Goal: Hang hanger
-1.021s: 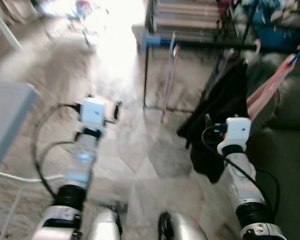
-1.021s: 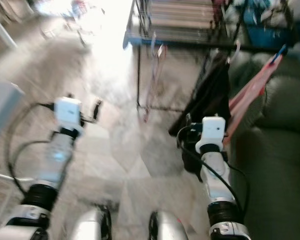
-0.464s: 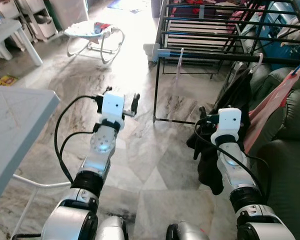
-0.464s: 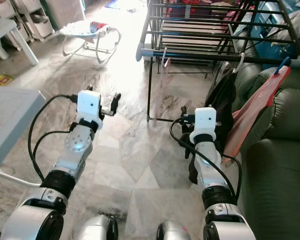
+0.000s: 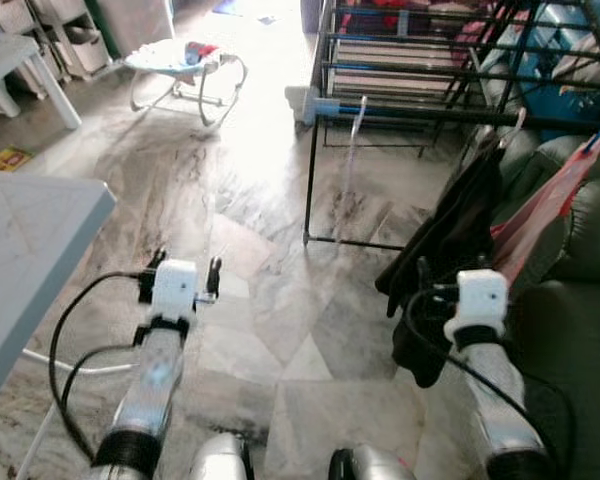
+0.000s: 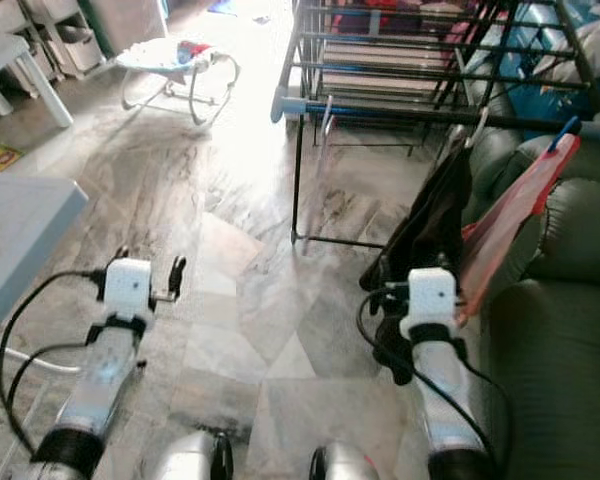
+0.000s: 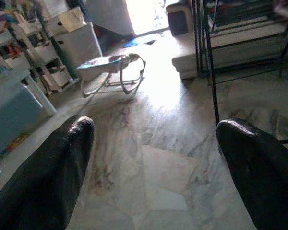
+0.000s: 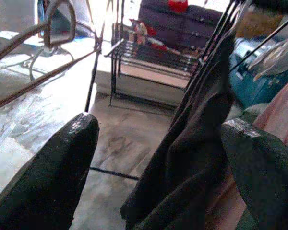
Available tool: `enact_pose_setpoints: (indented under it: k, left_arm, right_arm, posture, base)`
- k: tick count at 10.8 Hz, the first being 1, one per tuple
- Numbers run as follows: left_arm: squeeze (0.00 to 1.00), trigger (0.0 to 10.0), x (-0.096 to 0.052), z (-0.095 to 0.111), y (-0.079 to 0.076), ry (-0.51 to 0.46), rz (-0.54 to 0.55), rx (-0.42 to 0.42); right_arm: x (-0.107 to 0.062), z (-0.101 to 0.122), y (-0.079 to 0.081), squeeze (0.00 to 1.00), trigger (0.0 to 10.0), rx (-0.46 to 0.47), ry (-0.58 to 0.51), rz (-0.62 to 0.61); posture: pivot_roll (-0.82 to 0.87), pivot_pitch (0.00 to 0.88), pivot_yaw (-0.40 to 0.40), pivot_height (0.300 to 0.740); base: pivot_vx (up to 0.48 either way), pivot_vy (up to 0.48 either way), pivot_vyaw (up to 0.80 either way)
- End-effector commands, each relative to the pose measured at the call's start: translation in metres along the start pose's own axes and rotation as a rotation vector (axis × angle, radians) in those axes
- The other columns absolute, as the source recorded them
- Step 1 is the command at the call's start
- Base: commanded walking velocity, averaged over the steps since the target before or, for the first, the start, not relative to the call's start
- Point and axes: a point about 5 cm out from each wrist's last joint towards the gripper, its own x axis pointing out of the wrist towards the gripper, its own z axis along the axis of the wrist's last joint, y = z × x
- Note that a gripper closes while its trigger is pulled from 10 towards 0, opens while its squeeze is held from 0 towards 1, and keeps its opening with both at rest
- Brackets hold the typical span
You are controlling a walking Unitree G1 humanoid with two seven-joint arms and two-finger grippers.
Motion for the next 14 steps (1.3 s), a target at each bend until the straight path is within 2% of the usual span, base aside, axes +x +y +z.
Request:
enact_pose_setpoints:
  k: [1,2,3,4,6,8,9,12,14]
  left_arm:
    - [0.0,10.0,-0.015,-0.009,-0.001,0.036,-0.019,-0.002]
    - [0.0,10.0,-0.025,-0.013,-0.001,0.054,-0.022,0.006]
    - [0.0,10.0,-0.025,-0.01,-0.004,0.035,-0.034,0.024]
    - [0.0,10.0,-0.022,-0.005,-0.005,0.032,-0.007,0.017]
    - [0.0,10.0,-0.024,-0.001,-0.015,0.032,-0.038,-0.02]
    - [0.0,10.0,-0.035,-0.004,-0.008,0.057,0.011,-0.014]
    - [0.0,10.0,-0.037,-0.002,-0.002,0.053,0.04,-0.044]
    - [0.0,10.0,-0.033,0.0,-0.002,0.044,0.045,-0.02]
    - [0.0,10.0,-0.03,0.003,-0.004,0.034,0.026,-0.023]
  right_arm:
    - [-0.018,-0.012,-0.006,0.13,10.0,-0.006,0.056,0.0]
    - [-0.034,-0.019,-0.003,0.13,10.0,-0.007,0.094,0.02]
    - [-0.035,-0.022,0.0,0.13,10.0,-0.007,0.106,0.024]
    - [-0.031,-0.018,0.002,0.13,10.0,0.006,0.104,0.024]
    - [-0.025,-0.014,0.007,0.13,10.0,0.021,0.096,0.042]
    - [-0.028,-0.013,0.011,0.12,10.0,0.025,0.11,0.08]
    - [-0.027,-0.015,0.011,0.11,10.0,0.018,0.119,0.088]
    - [-0.018,-0.01,0.017,0.11,10.0,0.029,0.106,0.08]
    - [-0.02,-0.009,0.015,0.11,10.0,0.029,0.105,0.069]
  posture:
    - [-0.1,0.098,0.001,0.74]
    - [-0.1,0.096,-0.003,0.74]
    - [-0.1,0.089,-0.003,0.74]
    - [-0.1,0.094,-0.002,0.74]
    - [-0.09,0.104,-0.017,0.74]
    - [-0.06,0.143,-0.034,0.74]
    - [-0.05,0.153,-0.037,0.74]
    - [-0.06,0.158,-0.023,0.74]
    - [-0.06,0.155,-0.014,0.74]
  base:
    - [0.0,0.0,0.0]
    - [0.0,0.0,0.0]
    - [0.0,0.0,0.0]
    - [0.0,0.0,0.0]
    - [0.0,0.0,0.0]
    - [0.0,0.0,0.0]
    - [0.0,0.0,0.0]
    - [0.0,0.0,0.0]
    - [0.0,0.0,0.0]
